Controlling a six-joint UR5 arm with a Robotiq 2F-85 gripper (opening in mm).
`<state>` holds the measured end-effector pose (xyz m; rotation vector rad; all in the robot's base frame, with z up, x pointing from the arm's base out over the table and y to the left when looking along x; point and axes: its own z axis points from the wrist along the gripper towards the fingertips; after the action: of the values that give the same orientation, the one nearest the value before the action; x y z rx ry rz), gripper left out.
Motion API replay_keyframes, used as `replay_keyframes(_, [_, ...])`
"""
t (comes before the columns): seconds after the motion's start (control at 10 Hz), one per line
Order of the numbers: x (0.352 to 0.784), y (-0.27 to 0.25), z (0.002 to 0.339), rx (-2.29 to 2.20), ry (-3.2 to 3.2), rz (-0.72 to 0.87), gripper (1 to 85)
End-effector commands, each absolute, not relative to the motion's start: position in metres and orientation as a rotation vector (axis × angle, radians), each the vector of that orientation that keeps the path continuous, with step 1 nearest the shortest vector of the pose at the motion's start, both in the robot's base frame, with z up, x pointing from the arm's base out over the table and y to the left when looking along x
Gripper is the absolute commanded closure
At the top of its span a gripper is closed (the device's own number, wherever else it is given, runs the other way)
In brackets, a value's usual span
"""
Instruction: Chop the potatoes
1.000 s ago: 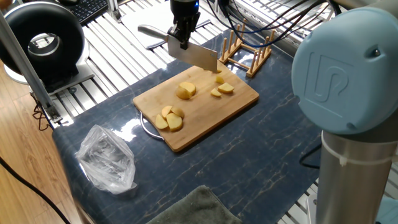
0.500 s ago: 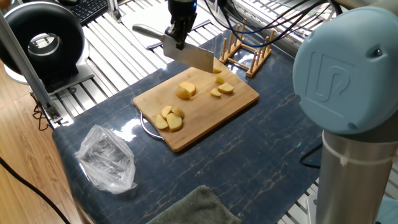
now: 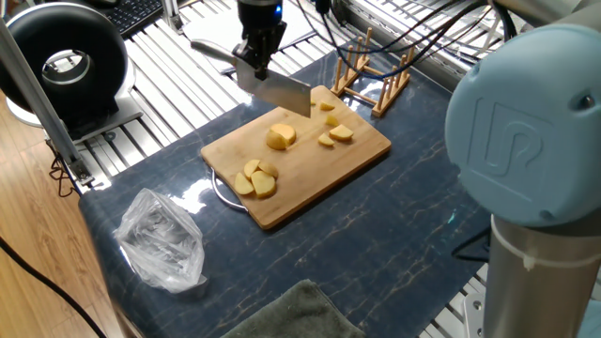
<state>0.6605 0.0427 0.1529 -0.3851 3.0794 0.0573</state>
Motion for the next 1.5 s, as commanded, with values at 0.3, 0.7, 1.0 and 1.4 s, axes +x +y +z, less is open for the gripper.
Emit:
replay_keyframes(0.3, [0.660,0.031,0.119,-0.476,3.049,0.066,84.7])
replay_keyframes(0.7, [0.651,0.036,0.106,-0.394,3.052,0.132,84.7])
replay_keyframes(1.0, [0.645,0.033,0.099,-0.376,3.049,0.145,84.7])
replay_keyframes(1.4, [0.640,0.027,0.091,-0.375,3.035,0.154,84.7])
